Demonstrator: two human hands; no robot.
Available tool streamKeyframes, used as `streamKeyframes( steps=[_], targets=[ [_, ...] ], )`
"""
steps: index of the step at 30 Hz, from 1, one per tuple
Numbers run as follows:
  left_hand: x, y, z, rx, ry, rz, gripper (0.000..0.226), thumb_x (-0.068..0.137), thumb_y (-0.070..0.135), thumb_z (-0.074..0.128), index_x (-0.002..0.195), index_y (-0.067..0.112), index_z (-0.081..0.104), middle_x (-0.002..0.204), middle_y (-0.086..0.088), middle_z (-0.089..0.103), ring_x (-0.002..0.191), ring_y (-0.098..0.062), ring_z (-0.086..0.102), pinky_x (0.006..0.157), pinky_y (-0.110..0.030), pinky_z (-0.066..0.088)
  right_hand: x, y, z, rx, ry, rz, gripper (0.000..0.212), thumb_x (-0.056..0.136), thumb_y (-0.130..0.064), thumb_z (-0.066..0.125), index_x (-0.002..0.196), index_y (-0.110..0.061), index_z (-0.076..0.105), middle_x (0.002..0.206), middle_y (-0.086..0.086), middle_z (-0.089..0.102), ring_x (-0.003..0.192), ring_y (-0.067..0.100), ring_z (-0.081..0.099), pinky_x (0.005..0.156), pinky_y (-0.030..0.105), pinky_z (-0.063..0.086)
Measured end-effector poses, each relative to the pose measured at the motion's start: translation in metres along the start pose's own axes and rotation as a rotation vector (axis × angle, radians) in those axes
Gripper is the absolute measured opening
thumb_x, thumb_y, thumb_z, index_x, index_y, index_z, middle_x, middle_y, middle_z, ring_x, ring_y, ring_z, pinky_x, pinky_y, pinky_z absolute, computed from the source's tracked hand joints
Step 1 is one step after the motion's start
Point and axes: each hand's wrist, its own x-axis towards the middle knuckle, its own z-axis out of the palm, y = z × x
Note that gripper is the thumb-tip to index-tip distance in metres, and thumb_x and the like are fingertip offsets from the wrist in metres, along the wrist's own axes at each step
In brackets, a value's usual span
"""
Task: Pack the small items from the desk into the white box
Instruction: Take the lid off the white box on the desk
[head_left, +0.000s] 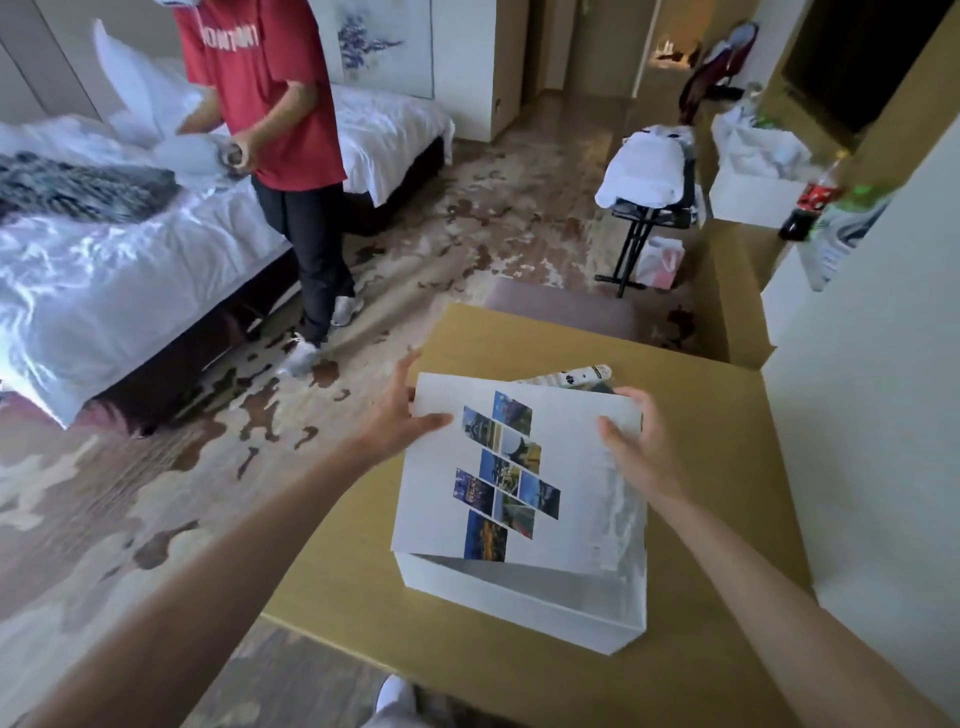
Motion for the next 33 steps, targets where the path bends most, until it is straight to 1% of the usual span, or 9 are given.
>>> streamKeyframes(
  steps=[2, 5, 10, 15, 18, 22, 28, 31, 33],
  targets=[
    [0.006, -0.008, -0.004, 0.129, -0.041, 0.088, 0.069, 0.087, 0.015, 0.066, 0.142, 0.024, 0.025, 0.130, -0.006, 0.046, 0.105, -0.020, 0.052, 0.084, -0.033, 0.049, -0.003, 0.001, 0.001, -0.068, 0.005, 0.022, 0.035, 0.091, -0.040, 0.061, 0.118, -0.046, 0.040, 0.101, -0.026, 0.056, 0.090, 0.003, 0.062, 0.078, 0.036, 0.058],
    [0.016, -0.018, -0.001, 0.224, -0.147, 0.099, 0.053, 0.088, 0.021, 0.064, 0.132, 0.030, 0.036, 0.118, -0.004, 0.054, 0.095, -0.017, 0.055, 0.067, -0.021, 0.046, -0.014, 0.004, -0.001, -0.143, 0.007, 0.053, 0.034, 0.091, -0.038, 0.062, 0.118, -0.041, 0.042, 0.101, -0.020, 0.058, 0.088, 0.009, 0.064, 0.076, 0.039, 0.059],
    [0.032, -0.027, 0.011, 0.326, -0.258, 0.098, 0.049, 0.088, 0.017, 0.064, 0.126, 0.033, 0.036, 0.107, -0.008, 0.059, 0.085, -0.020, 0.059, 0.056, -0.021, 0.044, -0.029, 0.002, -0.003, -0.289, 0.015, 0.034, 0.034, 0.094, -0.030, 0.060, 0.125, -0.025, 0.045, 0.106, -0.002, 0.064, 0.083, 0.001, 0.064, 0.059, 0.016, 0.053],
    [0.037, -0.037, 0.019, 0.434, -0.352, 0.138, 0.048, 0.090, 0.021, 0.061, 0.131, 0.027, 0.037, 0.110, -0.011, 0.060, 0.083, -0.022, 0.056, 0.068, -0.029, 0.046, -0.040, 0.014, -0.001, -0.450, 0.002, 0.101, 0.043, 0.097, -0.033, 0.054, 0.138, -0.024, 0.044, 0.125, 0.008, 0.053, 0.106, 0.015, 0.058, 0.090, 0.035, 0.052],
    [0.034, -0.047, 0.020, 0.559, -0.393, 0.160, 0.049, 0.092, 0.023, 0.056, 0.136, 0.028, 0.035, 0.113, -0.012, 0.059, 0.088, -0.027, 0.057, 0.079, -0.037, 0.049, -0.044, 0.023, 0.006, -0.621, 0.013, 0.114, 0.044, 0.098, -0.037, 0.050, 0.140, -0.025, 0.043, 0.126, 0.010, 0.041, 0.100, 0.012, 0.052, 0.087, 0.031, 0.048],
    [0.039, -0.051, 0.015, 0.588, -0.397, 0.188, 0.050, 0.093, 0.023, 0.055, 0.138, 0.029, 0.034, 0.117, -0.012, 0.057, 0.099, -0.029, 0.056, 0.087, -0.042, 0.049, -0.040, 0.023, 0.018, -0.788, 0.034, 0.112, 0.041, 0.099, -0.042, 0.044, 0.138, -0.031, 0.040, 0.130, 0.010, 0.039, 0.090, 0.016, 0.060, 0.069, 0.038, 0.059],
    [0.045, -0.056, 0.018, 0.518, -0.313, 0.311, 0.041, 0.090, 0.022, 0.060, 0.130, 0.023, 0.049, 0.119, -0.009, 0.057, 0.099, -0.026, 0.057, 0.081, -0.034, 0.049, -0.036, 0.020, 0.026, -0.853, 0.155, 0.105, 0.034, 0.100, -0.048, 0.035, 0.125, -0.029, 0.045, 0.122, 0.010, 0.046, 0.082, 0.013, 0.058, 0.063, 0.036, 0.058],
    [0.041, -0.065, 0.015, 0.541, -0.296, 0.471, 0.036, 0.091, 0.015, 0.059, 0.126, 0.018, 0.056, 0.125, -0.007, 0.059, 0.102, -0.027, 0.060, 0.080, -0.030, 0.047, -0.042, 0.025, 0.031, -0.848, 0.126, 0.115, 0.031, 0.101, -0.044, 0.032, 0.121, -0.026, 0.048, 0.126, 0.015, 0.047, 0.094, 0.020, 0.059, 0.072, 0.039, 0.057],
    [0.039, -0.067, 0.014, 0.681, -0.272, 0.598, 0.034, 0.090, 0.016, 0.058, 0.124, 0.020, 0.057, 0.123, -0.003, 0.061, 0.099, -0.027, 0.063, 0.072, -0.037, 0.055, -0.051, 0.032, 0.032, -0.840, 0.101, 0.099, 0.029, 0.101, -0.042, 0.032, 0.117, -0.023, 0.048, 0.127, 0.018, 0.046, 0.101, 0.024, 0.058, 0.078, 0.042, 0.055]
  ],
)
